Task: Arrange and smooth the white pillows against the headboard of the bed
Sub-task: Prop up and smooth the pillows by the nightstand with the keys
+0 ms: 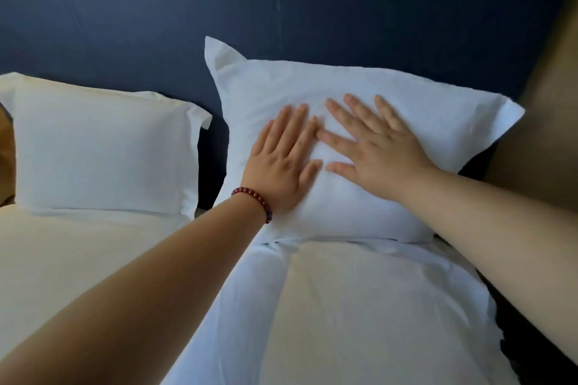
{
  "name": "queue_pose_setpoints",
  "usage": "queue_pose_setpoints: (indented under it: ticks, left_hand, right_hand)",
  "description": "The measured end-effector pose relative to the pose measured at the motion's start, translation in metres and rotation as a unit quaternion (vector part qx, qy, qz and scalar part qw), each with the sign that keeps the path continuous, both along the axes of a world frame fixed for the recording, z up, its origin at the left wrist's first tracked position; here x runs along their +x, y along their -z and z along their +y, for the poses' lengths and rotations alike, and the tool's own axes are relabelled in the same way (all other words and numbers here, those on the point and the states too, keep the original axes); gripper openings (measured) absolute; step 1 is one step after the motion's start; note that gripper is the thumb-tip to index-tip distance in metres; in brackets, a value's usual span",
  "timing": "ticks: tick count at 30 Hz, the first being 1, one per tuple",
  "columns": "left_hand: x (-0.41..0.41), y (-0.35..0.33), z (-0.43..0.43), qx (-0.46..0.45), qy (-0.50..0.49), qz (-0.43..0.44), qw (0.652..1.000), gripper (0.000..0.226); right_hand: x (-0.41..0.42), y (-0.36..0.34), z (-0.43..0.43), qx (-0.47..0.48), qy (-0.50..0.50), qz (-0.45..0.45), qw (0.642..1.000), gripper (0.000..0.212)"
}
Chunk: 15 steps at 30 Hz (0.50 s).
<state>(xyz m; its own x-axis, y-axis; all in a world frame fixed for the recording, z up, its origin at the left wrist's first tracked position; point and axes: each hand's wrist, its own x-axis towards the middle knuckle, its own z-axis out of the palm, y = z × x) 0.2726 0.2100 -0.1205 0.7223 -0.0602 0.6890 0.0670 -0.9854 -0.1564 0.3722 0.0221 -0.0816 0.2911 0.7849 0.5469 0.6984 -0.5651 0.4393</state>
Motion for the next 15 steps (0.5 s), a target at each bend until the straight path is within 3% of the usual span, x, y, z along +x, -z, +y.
queue_pose_setpoints:
  ticks: [4, 7, 11, 15]
  left_hand:
    - [0.006, 0.007, -0.008, 0.01, -0.056, -0.001, 0.998, 0.064]
    - [0.014, 0.009, -0.014, -0.004, -0.075, -0.021, 0.997, 0.063]
    - [0.021, 0.001, -0.021, -0.032, -0.058, -0.054, 0.996, 0.058]
    - [0.004, 0.018, -0.016, -0.078, -0.047, -0.079, 0.993, 0.057]
  right_hand:
    - [-0.028, 0.033, -0.008, 0.133, 0.022, 0.002, 0.991, 0.063]
    - [-0.012, 0.046, -0.011, 0.114, 0.032, -0.009, 0.993, 0.066]
    - [0.021, 0.033, -0.001, 0.053, 0.062, 0.047, 0.996, 0.069]
    - [-0.011, 0.05, -0.003, 0.163, 0.046, 0.068, 0.983, 0.07]
